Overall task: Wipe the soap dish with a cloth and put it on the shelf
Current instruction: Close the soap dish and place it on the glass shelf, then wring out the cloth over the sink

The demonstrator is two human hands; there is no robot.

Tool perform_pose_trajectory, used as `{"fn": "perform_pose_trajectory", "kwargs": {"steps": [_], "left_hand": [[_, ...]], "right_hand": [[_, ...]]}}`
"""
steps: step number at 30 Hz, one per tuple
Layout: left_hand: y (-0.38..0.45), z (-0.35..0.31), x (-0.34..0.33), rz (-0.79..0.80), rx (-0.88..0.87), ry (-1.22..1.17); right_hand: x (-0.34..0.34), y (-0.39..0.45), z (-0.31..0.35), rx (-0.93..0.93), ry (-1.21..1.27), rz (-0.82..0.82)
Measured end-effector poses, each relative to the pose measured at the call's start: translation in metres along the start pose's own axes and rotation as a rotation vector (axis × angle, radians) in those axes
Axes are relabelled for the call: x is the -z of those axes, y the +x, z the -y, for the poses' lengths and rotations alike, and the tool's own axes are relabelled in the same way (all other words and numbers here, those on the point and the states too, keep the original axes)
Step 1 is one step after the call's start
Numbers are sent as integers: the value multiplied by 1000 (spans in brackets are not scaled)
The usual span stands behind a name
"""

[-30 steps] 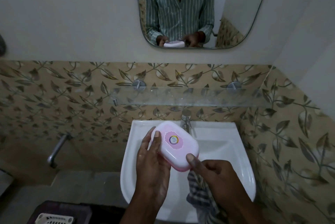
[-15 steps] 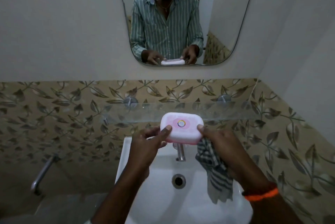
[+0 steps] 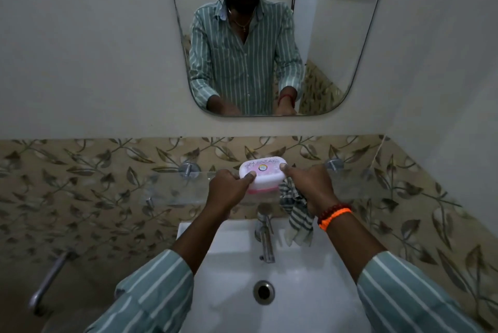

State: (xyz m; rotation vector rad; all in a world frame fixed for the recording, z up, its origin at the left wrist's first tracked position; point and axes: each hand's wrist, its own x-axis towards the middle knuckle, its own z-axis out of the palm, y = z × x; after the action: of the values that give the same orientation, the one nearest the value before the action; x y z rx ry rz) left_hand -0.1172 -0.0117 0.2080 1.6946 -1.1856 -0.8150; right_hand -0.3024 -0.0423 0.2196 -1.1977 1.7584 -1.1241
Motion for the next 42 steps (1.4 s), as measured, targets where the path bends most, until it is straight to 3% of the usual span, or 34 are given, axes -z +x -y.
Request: {"fn": "perform_pose_trajectory", "kwargs": {"steps": [16,22,24,27,31,34,38,42], "left_hand": [[17,-11,-1,-12,-3,108],[-22,-11,12,-83,-43,98],[-52,-8,12,23,-26,-12],[-101,5,0,193,87,-267],[-140,45,-14,444,490,-850],[-166,69,-9,597,600,-1159],[-181,97,9,372,458,-1091],[-200,121,49,-60,342,-826]], "right_hand": [[-15,17,-10,-66,19,6],[15,-22,-9,6,301,179],[28,-43,-7,27,464,235],[41,-74,-6,61,500,346],[40,-111,-7,67,533,529],[34,-131,-11,96,479,653],[22,-153,-13,217,297,757],[-11,-185,-4,272,148,837]]}}
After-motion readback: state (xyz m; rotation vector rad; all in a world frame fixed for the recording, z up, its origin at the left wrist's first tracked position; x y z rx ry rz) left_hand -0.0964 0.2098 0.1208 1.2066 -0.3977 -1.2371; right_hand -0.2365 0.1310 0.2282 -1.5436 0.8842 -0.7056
